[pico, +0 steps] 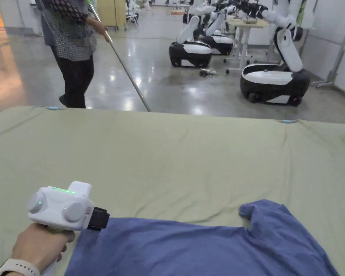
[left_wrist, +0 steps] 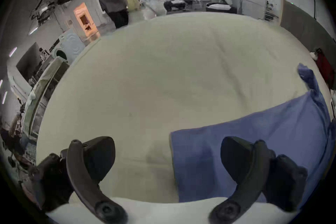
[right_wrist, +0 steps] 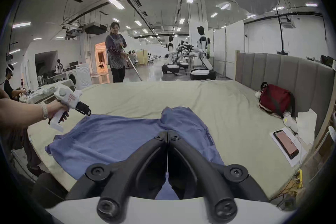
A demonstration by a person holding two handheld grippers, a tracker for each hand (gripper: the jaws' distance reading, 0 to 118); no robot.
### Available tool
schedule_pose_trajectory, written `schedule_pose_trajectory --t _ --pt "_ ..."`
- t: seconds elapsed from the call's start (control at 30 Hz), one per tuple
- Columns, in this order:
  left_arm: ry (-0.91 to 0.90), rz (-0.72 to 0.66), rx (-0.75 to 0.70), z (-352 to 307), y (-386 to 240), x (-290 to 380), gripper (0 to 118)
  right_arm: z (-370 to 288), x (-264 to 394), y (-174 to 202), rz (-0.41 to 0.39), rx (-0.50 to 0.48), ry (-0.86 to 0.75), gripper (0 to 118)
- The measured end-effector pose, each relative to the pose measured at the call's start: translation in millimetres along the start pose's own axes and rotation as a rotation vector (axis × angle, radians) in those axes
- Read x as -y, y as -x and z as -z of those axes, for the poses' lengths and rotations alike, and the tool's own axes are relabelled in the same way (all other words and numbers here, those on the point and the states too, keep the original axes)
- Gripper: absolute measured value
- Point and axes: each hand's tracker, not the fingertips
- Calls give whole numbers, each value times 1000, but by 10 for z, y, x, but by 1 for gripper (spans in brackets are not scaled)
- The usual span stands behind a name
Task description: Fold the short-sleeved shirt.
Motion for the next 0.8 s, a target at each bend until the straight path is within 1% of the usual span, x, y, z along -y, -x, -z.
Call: schedule_pose_trajectory --t 0.07,0.13,0.2,0.23,0.27,0.3,0.33,0.37,0.4,0.43,0.5,0.53,0.57,0.6,0.63,0.67,0.7,0.73,0.77,0.8 --pt "18 11 -1 24 -60 58 114 33 -16 -20 0 7 6 6" --pt "31 24 -17 98 -115 102 111 66 -23 -42 -4 15 16 6" --pt "53 24 5 84 -158 142 108 113 -41 -71 2 21 36 6" --pt "46 16 15 36 -194 153 99 144 -57 -91 12 22 55 6" --pt "44 3 37 -7 -228 151 89 179 -74 -111 16 23 77 6" --pt "46 3 77 -61 -233 123 74 231 -112 -148 18 20 94 6" --pt "39 23 76 -126 -295 122 52 300 -162 -198 22 20 109 6" --pt "23 76 79 -189 -367 125 31 394 -217 -247 14 17 152 6" --pt "14 118 86 -257 -426 130 9 523 -276 -310 -11 13 204 6" --pt "7 102 89 -309 -392 94 5 667 -348 -377 -30 20 242 6" --pt "-23 98 109 -474 -404 89 5 967 -506 -520 -74 40 290 6" --pt "-34 101 118 -558 -409 90 5 1123 -609 -575 -76 51 297 6" --pt "-64 97 120 -611 -346 63 5 1314 -696 -666 -76 40 314 6" --pt "-85 86 126 -693 -330 67 5 1544 -764 -764 -75 11 369 8" --pt "-96 77 137 -760 -317 69 5 1783 -801 -836 -81 14 407 9" --pt "-99 82 137 -806 -319 73 5 1978 -819 -883 -97 36 408 9" --pt "-106 88 138 -810 -268 53 5 2199 -825 -934 -138 38 439 11" --pt "-116 94 136 -842 -268 59 5 2381 -825 -963 -167 52 457 20" --pt "-120 100 133 -863 -271 66 5 2589 -814 -997 -186 65 482 44" --pt "-123 105 129 -877 -273 72 5 2864 -710 -1084 -174 41 533 76"
